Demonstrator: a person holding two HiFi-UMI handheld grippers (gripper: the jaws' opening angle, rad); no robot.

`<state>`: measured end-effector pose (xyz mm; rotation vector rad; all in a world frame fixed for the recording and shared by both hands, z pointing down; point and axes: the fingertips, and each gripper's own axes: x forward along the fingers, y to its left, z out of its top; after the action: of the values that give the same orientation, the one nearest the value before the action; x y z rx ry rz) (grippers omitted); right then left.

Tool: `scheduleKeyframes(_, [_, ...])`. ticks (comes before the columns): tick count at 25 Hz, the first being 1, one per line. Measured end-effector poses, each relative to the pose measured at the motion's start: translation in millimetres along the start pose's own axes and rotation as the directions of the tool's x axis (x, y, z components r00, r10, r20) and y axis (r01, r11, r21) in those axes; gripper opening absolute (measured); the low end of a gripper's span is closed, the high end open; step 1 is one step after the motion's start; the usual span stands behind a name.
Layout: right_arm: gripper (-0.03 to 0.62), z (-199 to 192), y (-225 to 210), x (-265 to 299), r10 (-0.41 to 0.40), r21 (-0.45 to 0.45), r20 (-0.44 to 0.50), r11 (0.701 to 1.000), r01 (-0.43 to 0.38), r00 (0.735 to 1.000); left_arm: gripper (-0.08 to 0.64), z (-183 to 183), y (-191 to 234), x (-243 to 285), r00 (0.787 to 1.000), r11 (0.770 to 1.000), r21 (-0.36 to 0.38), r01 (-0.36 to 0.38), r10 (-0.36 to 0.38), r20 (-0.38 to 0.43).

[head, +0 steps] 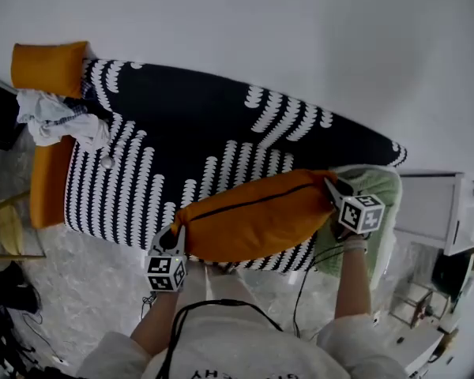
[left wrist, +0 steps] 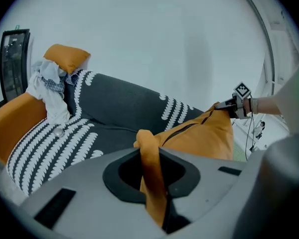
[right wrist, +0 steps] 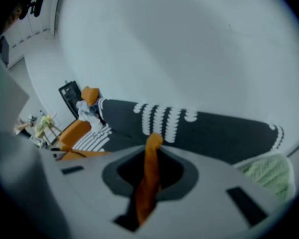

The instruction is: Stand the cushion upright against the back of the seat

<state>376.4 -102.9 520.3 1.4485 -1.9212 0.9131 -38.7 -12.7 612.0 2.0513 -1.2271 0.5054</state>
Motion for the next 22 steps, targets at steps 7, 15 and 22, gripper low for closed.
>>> scheduleKeyframes(7, [0.054,-3,-10,-16,-0.039,0.107,0.068,0.994,0.031,0.997,0.060,68,13,20,0.998,0.998,0.063,-0.021,0.018,0.053])
scheduleKeyframes(15, [0.054,-12,-18,-7,-0.040,0.165,0.064,0.986,0.029,0.997,0.060,141,25,60,0.993,0.993,0.116,-0.037,0.023,0.119])
scheduleKeyframes(22, [0.054,-4,-21,18,-0.048,0.122,0.062,0.992,0.040,0.997,0.060,190,38,98,0.986,0.986,0.160,-0.055,0.028,0.163])
